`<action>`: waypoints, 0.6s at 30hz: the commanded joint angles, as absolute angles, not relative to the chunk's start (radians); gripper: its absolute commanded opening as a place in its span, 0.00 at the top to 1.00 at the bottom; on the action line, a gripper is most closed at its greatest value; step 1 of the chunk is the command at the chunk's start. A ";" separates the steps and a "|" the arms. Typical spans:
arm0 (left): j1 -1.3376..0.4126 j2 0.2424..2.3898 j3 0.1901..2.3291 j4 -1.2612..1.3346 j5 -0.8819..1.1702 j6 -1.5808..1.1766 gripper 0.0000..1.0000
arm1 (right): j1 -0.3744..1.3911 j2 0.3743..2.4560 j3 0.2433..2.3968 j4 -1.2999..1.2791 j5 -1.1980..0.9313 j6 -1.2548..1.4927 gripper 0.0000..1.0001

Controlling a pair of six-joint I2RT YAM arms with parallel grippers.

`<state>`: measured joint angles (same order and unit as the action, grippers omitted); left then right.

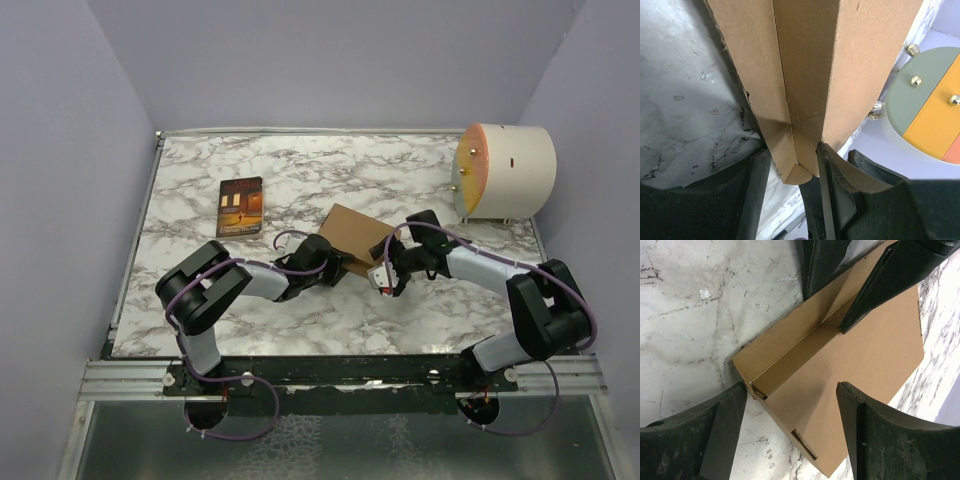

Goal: Fold the paper box

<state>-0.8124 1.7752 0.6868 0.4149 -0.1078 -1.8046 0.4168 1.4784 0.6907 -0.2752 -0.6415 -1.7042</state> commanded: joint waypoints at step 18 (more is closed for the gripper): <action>-0.810 1.846 0.659 0.159 -0.120 -1.757 0.52 | 0.414 1.535 0.735 -0.303 -0.661 -1.701 0.40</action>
<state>-0.8116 1.7760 0.6937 0.4065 -0.1047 -1.8038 0.4168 1.5169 0.7059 -0.2840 -0.6426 -1.7031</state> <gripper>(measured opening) 0.475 0.607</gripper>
